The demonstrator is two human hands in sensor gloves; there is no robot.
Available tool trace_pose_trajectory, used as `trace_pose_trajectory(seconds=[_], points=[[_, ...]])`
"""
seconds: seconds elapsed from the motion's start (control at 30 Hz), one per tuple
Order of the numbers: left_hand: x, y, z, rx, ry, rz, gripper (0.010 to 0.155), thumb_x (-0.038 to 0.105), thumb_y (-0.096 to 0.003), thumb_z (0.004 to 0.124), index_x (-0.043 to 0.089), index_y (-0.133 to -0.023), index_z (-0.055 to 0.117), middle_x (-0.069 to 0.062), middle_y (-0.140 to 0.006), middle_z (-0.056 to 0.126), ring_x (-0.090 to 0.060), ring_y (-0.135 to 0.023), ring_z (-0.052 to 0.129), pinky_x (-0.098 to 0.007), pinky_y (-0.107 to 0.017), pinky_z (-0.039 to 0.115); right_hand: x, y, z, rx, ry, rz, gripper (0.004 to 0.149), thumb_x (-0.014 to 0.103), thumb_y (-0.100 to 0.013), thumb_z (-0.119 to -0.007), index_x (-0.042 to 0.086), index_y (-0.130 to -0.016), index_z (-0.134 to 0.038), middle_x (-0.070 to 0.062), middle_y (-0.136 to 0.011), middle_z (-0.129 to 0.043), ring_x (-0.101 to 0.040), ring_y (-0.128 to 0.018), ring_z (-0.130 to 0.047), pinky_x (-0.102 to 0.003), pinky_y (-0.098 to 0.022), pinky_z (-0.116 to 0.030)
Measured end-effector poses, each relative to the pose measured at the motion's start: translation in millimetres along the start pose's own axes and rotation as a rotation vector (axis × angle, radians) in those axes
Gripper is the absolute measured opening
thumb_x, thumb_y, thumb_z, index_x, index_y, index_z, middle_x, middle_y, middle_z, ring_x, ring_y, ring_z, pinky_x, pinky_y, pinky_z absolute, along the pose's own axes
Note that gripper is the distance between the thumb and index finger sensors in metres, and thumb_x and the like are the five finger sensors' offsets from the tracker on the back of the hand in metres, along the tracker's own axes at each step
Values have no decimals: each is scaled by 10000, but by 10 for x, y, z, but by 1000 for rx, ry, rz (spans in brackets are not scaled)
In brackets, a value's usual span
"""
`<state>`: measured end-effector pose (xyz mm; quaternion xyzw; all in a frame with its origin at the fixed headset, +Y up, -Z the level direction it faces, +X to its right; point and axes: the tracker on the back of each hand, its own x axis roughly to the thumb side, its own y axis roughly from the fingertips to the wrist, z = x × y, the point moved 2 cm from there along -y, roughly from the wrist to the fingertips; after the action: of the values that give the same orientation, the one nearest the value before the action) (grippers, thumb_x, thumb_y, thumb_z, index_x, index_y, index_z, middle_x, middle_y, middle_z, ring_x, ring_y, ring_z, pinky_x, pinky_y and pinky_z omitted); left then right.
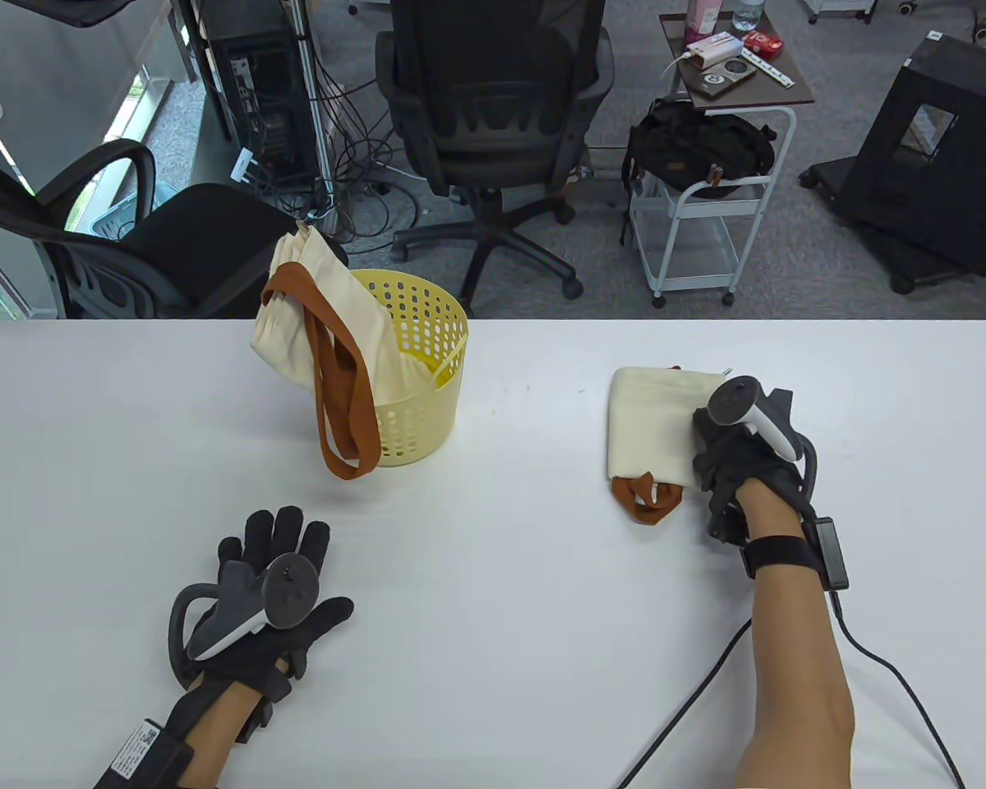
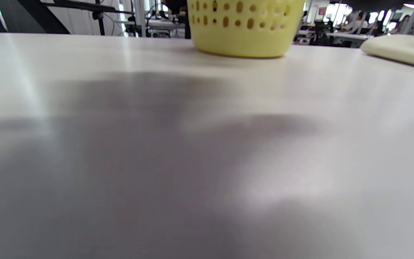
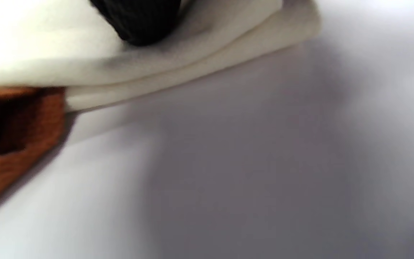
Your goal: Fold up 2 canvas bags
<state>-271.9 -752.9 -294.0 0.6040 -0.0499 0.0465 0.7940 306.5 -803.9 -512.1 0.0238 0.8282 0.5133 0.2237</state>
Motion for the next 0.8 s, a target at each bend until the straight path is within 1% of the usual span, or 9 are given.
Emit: trace_pose_trajectory(seconds=[0.07, 0.13, 0.27, 0.43, 0.5, 0.6, 0.67, 0.73, 0.8], points=[[-12, -5, 11, -2, 0, -3, 908, 661, -344, 652, 330, -1052, 190, 7, -1122, -14, -383, -1086, -1, -661, -768, 114, -59, -79, 48, 17, -43, -31, 695, 212, -501, -764, 343, -1042, -348, 106, -1136, -101, -230, -1088, -95, -520, -823, -194], [-20, -6, 15, -3, 0, -6, 907, 662, -344, 651, 331, -1051, 190, 7, -1122, -13, -384, -1086, -1, -660, -768, 114, -84, -117, 69, 9, -71, -27, 698, 204, -502, -770, 348, -1043, -354, 115, -1137, -104, -225, -1090, -91, -516, -826, -189], [-30, -14, 22, -1, 4, -10, 907, 661, -344, 652, 329, -1052, 192, 6, -1122, -11, -384, -1086, 0, -661, -767, 115, -86, -121, 78, 5, -58, -23, 698, 208, -500, -773, 348, -1044, -359, 116, -1139, -110, -223, -1091, -99, -512, -827, -194], [-28, -24, 41, -4, 0, -7, 906, 661, -345, 650, 326, -1053, 194, 3, -1124, -6, -386, -1087, 6, -661, -767, 119, -58, -58, 81, -68, -7, -4, 683, 220, -493, -780, 342, -1043, -394, 107, -1146, -150, -235, -1090, -124, -512, -821, -213], [-24, -26, 44, -4, -2, -7, 906, 662, -344, 649, 327, -1052, 193, 4, -1124, -6, -387, -1087, 7, -662, -767, 120, -20, -5, 74, -97, 50, -2, 673, 232, -496, -775, 338, -1044, -399, 98, -1150, -160, -236, -1090, -128, -510, -822, -212], [-19, -20, 41, -2, -4, -6, 904, 662, -344, 648, 327, -1052, 197, 3, -1124, -4, -386, -1087, 10, -661, -768, 122, 41, 111, 72, -171, 128, 1, 667, 260, -489, -778, 324, -1045, -415, 71, -1153, -187, -246, -1090, -156, -513, -818, -230], [-22, -19, 42, -3, -2, -5, 904, 661, -345, 649, 325, -1053, 198, 1, -1125, -2, -387, -1088, 11, -661, -767, 123, 96, 217, 91, -194, 193, 23, 672, 312, -483, -768, 327, -1047, -402, 64, -1155, -186, -248, -1089, -160, -515, -815, -237], [-25, -22, 47, -4, 1, -2, 903, 661, -347, 648, 323, -1054, 199, 1, -1125, -3, -388, -1087, 11, -662, -767, 123, 125, 397, 133, -247, 207, 53, 645, 344, -486, -715, 305, -1049, -403, 30, -1153, -198, -281, -1080, -185, -534, -798, -264], [-24, -24, 48, -6, 3, -1, 903, 662, -346, 647, 326, -1054, 198, 2, -1125, -3, -387, -1088, 12, -662, -768, 123, 150, 574, 150, -256, 228, 94, 679, 418, -474, -712, 290, -1056, -388, 2, -1152, -190, -309, -1071, -194, -556, -783, -281]])
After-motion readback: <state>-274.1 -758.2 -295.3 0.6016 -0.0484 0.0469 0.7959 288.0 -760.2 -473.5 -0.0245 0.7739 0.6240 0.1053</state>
